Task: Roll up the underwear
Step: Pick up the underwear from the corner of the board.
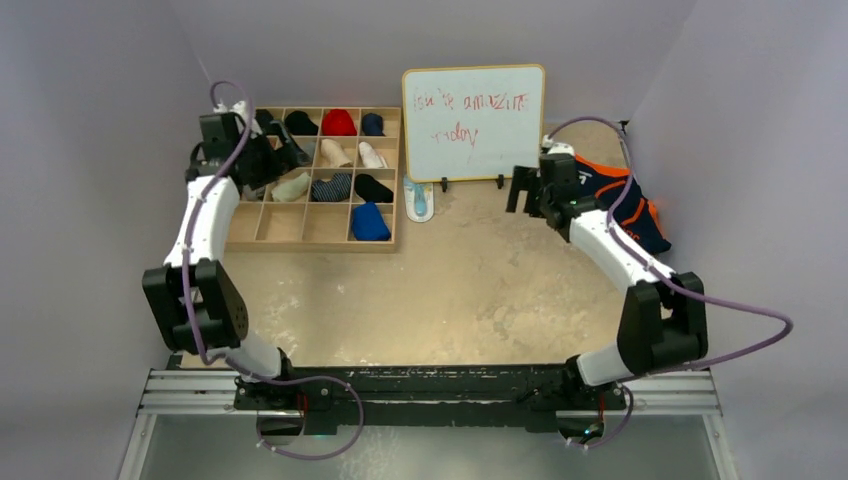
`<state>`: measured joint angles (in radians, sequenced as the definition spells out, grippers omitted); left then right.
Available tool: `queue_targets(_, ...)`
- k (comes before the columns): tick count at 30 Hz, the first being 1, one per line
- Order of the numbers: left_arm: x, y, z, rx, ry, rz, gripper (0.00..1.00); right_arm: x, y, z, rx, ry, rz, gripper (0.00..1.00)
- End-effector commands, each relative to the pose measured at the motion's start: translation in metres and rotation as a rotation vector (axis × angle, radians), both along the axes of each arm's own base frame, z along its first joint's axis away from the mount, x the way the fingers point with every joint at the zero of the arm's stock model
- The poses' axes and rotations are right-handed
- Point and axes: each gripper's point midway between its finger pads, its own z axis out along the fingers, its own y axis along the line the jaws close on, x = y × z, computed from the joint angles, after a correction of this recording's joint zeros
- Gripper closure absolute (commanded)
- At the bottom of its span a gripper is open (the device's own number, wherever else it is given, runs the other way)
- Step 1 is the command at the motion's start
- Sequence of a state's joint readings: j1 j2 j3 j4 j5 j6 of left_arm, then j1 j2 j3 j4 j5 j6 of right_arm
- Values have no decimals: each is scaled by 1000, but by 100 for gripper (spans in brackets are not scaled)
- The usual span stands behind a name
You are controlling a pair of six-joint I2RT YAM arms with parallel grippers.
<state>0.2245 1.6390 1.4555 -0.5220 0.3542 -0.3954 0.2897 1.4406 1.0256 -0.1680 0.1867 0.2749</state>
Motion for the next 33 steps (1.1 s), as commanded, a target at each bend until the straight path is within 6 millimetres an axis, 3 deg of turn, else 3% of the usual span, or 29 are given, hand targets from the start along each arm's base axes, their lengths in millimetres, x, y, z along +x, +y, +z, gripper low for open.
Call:
queue_targets(1,-14,-81,33,-73,-186,-161,5,28,-66,-5,40,22,-239,4)
queue_targets(6,-58,-162,21,-158,-190,-365,5,71,-102,-23,158,68,-296,21)
queue_targets(11,-100,-197,2,-160,-156,-479,5,107,-115,-33,101,98,-319,25)
queue_targets(15,-123,-197,-4,-143,-148,-512,4,133,-133,-43,0,89,-341,28)
queue_targets(22,-144,-188,-22,-108,-109,-514,4,131,-149,-82,-100,194,-390,30)
queue_targets(30,-149,-194,-34,-145,-78,-536,4,132,-146,-115,-136,271,-309,33)
queue_targets(33,-149,-196,-35,-159,-76,-543,4,132,-142,-124,-129,297,-282,44)
